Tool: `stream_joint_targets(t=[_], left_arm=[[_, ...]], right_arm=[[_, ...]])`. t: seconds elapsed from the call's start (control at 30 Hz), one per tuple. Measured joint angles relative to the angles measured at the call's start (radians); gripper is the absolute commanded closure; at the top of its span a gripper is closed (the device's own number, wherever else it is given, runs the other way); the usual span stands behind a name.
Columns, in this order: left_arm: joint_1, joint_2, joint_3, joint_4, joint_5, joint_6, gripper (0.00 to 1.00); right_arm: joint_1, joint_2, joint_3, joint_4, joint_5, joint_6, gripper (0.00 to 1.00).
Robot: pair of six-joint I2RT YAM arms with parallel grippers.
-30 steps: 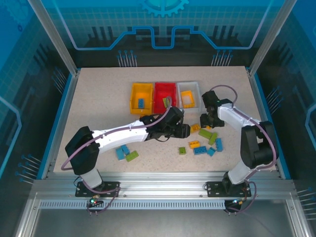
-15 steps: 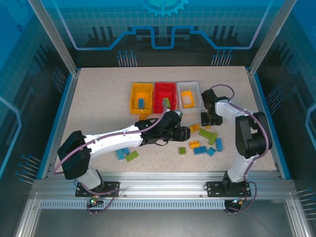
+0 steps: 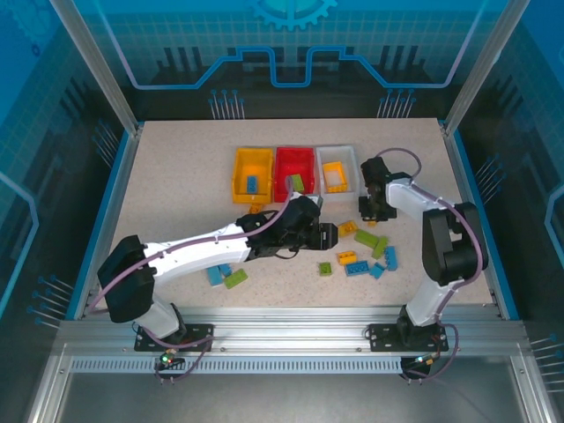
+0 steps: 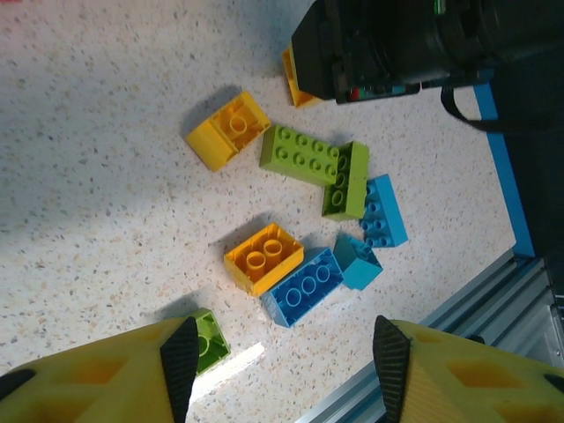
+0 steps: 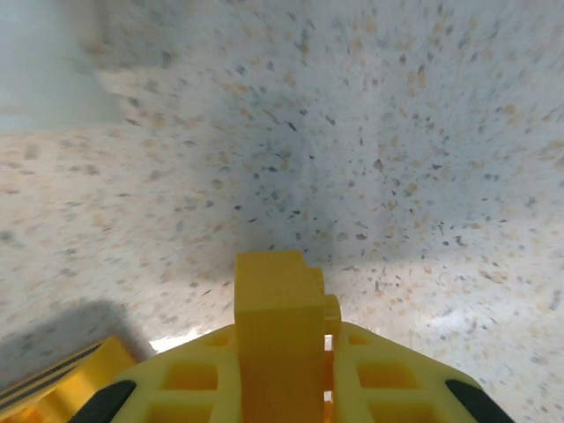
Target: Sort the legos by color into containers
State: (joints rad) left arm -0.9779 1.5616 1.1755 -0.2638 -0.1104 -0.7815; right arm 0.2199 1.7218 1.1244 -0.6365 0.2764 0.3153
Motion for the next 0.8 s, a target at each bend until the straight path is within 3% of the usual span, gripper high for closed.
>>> stream_joint_targets(t=[0.23, 0.53, 0.67, 0.8], left_arm=[[0.139, -0.028, 0.066, -0.03, 0.005, -0.002, 0.4], [0.29, 0.045, 0.208, -0.04, 0.045, 0.021, 0.4], [0.317, 0.061, 0.216, -0.072, 0.043, 0.025, 0.41], [0.329, 0.061, 0.219, -0.129, 0.014, 0.029, 0.41]], right_arm=[[0.15, -0.048, 0.149, -0.003, 0.061, -0.002, 0.84], [0.149, 0.282, 0.568, -0.032, 0.041, -0.002, 0.82], [0.143, 0.42, 0.715, -0.08, 0.026, 0.0, 0.71], [0.138, 0.451, 0.734, -0.12, 0.024, 0.007, 0.61]])
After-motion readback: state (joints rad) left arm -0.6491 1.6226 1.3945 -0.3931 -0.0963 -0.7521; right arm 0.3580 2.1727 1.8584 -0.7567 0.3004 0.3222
